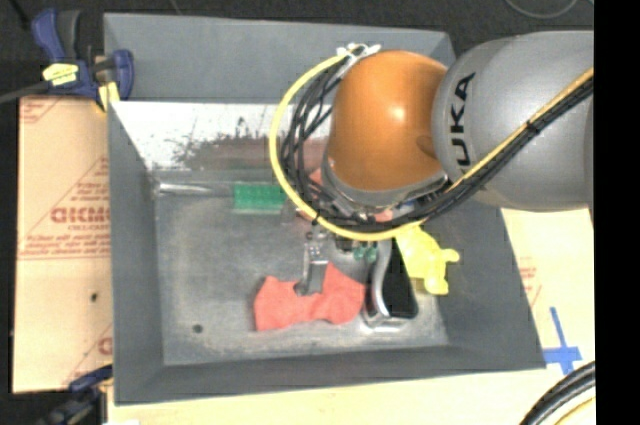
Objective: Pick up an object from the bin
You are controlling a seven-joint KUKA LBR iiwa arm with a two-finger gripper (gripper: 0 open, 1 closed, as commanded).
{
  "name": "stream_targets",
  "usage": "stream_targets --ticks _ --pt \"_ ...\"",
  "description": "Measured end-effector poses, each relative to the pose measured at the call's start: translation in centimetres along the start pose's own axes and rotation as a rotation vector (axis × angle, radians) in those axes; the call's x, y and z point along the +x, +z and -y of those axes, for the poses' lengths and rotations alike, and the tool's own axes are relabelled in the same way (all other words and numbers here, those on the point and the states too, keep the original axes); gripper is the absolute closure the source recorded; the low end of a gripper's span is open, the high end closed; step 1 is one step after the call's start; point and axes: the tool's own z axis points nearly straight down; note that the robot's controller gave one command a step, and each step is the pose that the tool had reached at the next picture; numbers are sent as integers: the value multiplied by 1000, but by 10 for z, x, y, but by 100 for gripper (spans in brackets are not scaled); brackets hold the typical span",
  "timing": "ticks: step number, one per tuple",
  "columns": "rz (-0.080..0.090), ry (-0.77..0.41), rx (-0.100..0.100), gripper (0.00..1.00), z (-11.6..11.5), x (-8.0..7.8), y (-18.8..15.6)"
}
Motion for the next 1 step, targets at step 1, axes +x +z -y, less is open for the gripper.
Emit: stream_targets --ticks 1 --pt "1 -76 1 0 27 18 63"
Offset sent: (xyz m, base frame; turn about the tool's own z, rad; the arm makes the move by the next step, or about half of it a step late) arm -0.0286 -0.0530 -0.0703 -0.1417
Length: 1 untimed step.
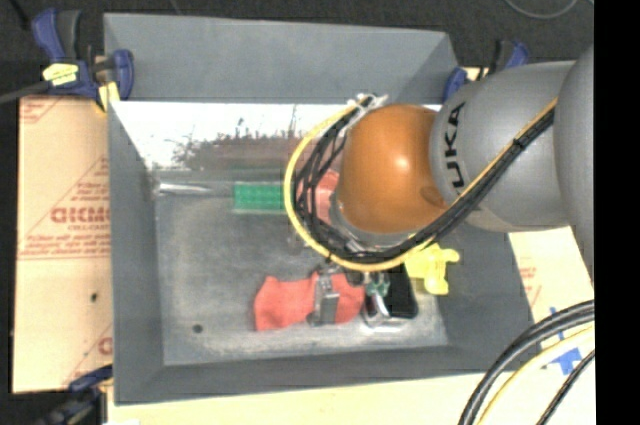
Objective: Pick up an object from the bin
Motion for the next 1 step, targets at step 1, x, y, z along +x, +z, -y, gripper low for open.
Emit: stream_targets --ticks 1 --pt "-8 -44 0 0 17 10 23"
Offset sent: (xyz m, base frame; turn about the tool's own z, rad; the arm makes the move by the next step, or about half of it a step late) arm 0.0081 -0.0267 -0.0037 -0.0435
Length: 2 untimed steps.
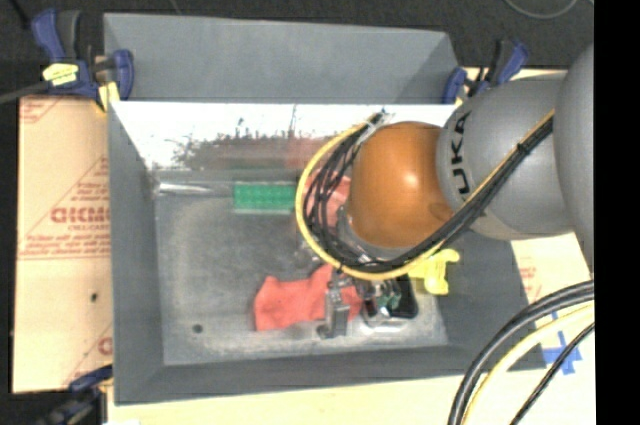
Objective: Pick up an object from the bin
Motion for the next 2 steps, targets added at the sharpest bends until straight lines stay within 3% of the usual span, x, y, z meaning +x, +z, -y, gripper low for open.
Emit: stream_targets --ticks 1,2 --pt "10 2 1 0 11 -15 -18" --pt "10 3 -1 0 11 -14 29"
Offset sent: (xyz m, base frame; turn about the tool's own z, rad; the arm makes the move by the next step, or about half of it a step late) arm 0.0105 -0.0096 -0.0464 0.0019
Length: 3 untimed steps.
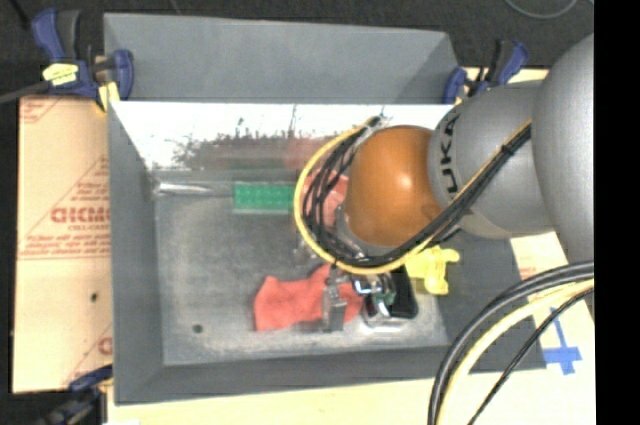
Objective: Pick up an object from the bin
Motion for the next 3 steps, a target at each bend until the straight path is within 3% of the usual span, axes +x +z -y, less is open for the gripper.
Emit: stream_targets --ticks 1,3 --pt "1 -36 1 100 10 12 17" --pt "-1 -35 1 100 9 13 13"
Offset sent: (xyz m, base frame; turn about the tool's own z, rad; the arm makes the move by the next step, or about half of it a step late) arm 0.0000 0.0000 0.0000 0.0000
